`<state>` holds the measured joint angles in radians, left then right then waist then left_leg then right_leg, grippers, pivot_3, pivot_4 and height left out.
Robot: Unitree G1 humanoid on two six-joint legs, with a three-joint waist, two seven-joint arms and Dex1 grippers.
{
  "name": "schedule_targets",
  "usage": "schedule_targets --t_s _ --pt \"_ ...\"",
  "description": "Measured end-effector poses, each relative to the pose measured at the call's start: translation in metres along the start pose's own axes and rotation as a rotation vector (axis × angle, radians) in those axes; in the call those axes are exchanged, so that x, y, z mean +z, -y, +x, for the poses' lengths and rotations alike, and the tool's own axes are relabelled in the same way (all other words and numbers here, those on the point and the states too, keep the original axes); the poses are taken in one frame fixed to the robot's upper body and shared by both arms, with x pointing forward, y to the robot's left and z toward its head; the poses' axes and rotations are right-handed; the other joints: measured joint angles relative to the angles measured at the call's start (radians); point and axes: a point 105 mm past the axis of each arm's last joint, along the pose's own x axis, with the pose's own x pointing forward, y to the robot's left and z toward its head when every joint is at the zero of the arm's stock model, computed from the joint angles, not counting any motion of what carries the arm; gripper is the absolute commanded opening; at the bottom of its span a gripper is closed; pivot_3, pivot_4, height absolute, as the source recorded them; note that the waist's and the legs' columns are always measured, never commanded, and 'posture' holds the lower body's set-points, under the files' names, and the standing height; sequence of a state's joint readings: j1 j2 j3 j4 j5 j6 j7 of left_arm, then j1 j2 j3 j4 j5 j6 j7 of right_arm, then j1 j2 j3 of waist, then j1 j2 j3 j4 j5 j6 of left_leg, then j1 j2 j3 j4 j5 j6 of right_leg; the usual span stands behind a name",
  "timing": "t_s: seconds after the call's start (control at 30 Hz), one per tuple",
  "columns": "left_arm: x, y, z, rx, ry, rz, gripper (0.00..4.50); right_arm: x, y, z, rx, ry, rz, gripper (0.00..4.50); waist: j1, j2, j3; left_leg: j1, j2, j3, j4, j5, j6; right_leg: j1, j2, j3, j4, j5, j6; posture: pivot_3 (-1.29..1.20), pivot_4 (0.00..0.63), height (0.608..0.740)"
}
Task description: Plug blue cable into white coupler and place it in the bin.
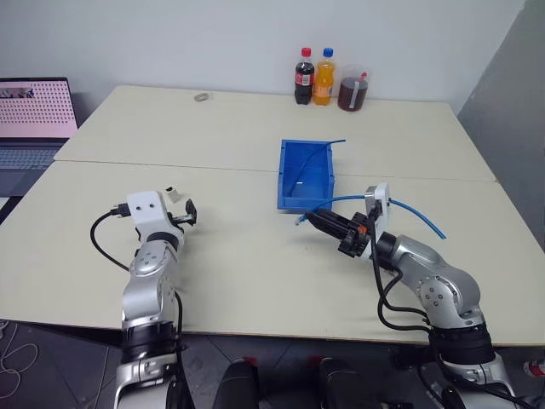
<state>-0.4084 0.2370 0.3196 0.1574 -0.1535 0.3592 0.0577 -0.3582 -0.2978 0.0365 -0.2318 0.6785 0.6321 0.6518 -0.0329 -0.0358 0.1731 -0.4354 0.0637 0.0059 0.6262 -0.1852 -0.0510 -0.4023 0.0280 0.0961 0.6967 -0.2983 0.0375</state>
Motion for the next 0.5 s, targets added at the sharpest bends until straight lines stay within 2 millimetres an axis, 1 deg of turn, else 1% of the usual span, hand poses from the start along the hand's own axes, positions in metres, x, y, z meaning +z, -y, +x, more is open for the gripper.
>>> schedule_targets --t_s 0.17,0.3,0.5 --pt "-0.005 0.003 0.012 0.05 -0.028 -0.029 4.5 0.001 0.001 -0.001 -0.002 -0.002 -0.003 0.04 0.0 0.0 0.0 0.0 0.0 0.0 0.0 0.0 0.0 0.0 0.0 0.0 0.0 0.0 0.0 0.0 0.15 0.74" --pt "-0.008 0.0 0.021 0.094 -0.05 -0.049 4.5 0.001 0.002 -0.001 -0.006 -0.004 -0.003 0.04 0.0 0.0 0.0 0.0 0.0 0.0 0.0 0.0 0.0 0.0 0.0 -0.001 0.0 0.0 0.0 0.0 0.15 0.74" --pt "-0.005 -0.001 0.035 0.118 -0.068 -0.038 4.5 0.001 0.002 -0.002 -0.007 -0.009 -0.001 0.04 0.001 0.0 0.0 0.0 0.0 0.0 0.0 0.0 0.0 0.0 0.0 0.0 0.0 0.0 0.0 0.0 0.15 0.74"
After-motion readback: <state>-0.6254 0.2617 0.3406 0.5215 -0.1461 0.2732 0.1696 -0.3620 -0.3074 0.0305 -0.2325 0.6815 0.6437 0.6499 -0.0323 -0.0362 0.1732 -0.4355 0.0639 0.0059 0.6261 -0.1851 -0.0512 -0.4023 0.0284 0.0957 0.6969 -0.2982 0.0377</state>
